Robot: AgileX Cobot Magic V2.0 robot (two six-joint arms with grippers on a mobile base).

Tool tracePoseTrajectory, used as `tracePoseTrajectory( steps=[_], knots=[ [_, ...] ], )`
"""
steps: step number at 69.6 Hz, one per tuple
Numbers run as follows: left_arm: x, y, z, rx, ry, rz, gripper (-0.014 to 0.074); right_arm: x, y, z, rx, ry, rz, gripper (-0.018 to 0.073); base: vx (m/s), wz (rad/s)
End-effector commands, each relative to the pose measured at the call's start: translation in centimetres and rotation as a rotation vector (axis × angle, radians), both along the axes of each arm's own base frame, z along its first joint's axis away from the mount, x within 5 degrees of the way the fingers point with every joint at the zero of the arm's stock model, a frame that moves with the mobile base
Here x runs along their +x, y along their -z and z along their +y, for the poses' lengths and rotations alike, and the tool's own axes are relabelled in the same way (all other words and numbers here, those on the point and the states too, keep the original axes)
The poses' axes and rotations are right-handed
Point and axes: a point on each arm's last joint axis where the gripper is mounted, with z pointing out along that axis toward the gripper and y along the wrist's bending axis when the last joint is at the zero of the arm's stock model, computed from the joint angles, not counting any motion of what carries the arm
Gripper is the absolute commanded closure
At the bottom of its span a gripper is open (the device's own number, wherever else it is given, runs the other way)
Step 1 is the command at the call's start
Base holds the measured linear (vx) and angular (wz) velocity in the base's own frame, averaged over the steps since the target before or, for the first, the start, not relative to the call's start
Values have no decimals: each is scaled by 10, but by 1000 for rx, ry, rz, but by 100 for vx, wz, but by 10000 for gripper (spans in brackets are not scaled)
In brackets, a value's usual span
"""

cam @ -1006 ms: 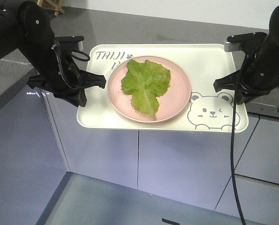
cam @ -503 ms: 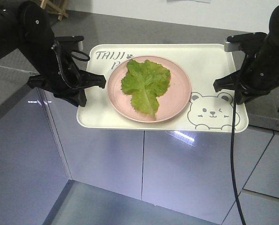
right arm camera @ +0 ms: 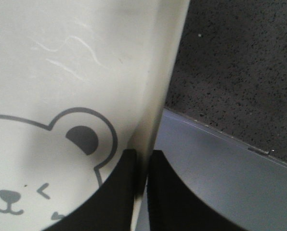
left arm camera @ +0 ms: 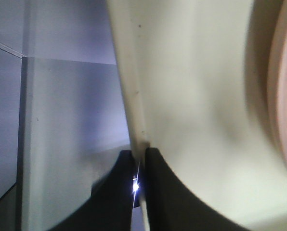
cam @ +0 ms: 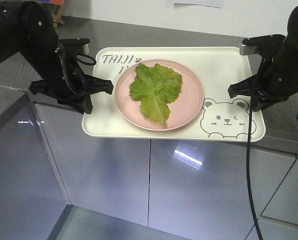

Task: Transfer vegetables to tray and serve
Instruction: 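Hold the tray level with both grippers while the base drives to the grey countertop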

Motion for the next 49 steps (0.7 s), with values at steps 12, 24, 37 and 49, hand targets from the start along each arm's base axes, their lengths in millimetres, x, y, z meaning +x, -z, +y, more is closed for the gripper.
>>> tracePoseTrajectory(
  steps=[12, 24, 37, 49],
  knots=[
    [-14, -39, -3, -67, 36, -102, 603, -6, -29, -1, -19, -46, -121, 568, 10, -7],
    [-14, -39, -3, -67, 36, -102, 603, -6, -29, -1, -19, -46, -121, 568, 9, 1],
    [-14, -39, -3, -67, 36, -102, 603, -6, -29, -1, -19, -46, -121, 568, 8, -1],
    [-14, -39, -3, -67, 36, -102, 603, -6, -29, -1, -19, -46, -121, 568, 7, -8]
  ],
)
